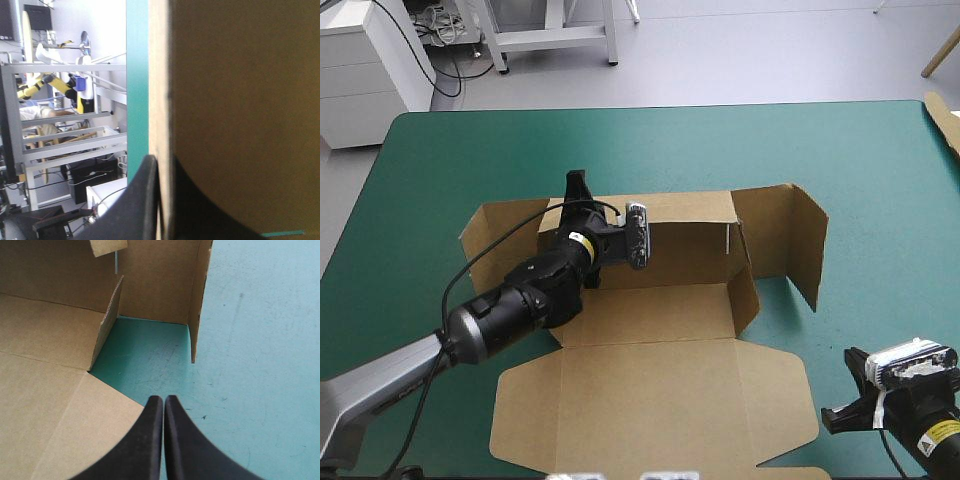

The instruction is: Fold the box

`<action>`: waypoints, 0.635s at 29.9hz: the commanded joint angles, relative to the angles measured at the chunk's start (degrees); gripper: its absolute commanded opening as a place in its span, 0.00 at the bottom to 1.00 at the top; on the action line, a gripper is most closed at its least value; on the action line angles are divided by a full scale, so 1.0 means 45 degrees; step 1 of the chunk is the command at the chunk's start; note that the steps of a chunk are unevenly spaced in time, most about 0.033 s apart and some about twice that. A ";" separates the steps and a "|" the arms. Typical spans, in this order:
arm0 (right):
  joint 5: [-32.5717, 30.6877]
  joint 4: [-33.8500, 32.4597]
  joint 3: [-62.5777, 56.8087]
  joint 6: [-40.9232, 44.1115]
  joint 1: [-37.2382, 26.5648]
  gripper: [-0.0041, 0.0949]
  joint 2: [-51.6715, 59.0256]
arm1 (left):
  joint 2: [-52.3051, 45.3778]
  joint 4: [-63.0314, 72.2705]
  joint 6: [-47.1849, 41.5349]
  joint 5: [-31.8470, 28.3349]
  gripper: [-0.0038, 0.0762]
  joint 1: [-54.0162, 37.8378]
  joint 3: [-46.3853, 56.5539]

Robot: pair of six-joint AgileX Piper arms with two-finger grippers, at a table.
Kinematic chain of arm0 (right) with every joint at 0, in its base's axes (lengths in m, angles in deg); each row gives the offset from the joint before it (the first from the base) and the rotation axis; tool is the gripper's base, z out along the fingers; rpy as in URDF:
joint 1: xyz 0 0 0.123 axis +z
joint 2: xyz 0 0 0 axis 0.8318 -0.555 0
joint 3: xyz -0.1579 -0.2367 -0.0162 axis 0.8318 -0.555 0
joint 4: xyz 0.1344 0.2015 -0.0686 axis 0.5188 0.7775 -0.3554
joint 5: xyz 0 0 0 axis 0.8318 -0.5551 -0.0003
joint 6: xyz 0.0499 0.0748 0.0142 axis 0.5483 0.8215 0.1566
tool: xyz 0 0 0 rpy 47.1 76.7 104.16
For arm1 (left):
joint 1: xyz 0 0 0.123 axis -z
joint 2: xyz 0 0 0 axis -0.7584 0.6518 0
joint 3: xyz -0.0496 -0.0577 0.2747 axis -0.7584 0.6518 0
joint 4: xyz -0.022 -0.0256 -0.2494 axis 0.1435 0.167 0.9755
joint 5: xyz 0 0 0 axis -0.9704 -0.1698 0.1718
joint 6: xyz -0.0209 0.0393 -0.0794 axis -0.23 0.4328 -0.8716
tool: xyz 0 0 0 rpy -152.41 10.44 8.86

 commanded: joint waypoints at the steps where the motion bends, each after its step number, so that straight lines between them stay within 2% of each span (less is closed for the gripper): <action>1: 0.0885 0.0011 0.0328 -0.0074 -0.0081 0.04 -0.0112 | -0.0928 -0.2033 -0.1740 0.0318 0.04 0.0655 0.0618; 11: 0.0952 0.0152 0.0328 -0.0074 -0.0081 0.04 -0.0112 | -0.1043 -0.6049 -0.5170 0.1888 0.04 0.2191 0.1948; 15: 0.1023 0.0152 0.0328 -0.0222 -0.0081 0.04 -0.0112 | -0.1043 -0.6884 -0.5558 0.2353 0.04 0.2431 0.2482; 19: 0.0948 0.0297 0.0328 -0.0858 -0.0081 0.11 -0.0141 | -0.1043 -0.7035 -0.5828 0.2825 0.04 0.2511 0.2846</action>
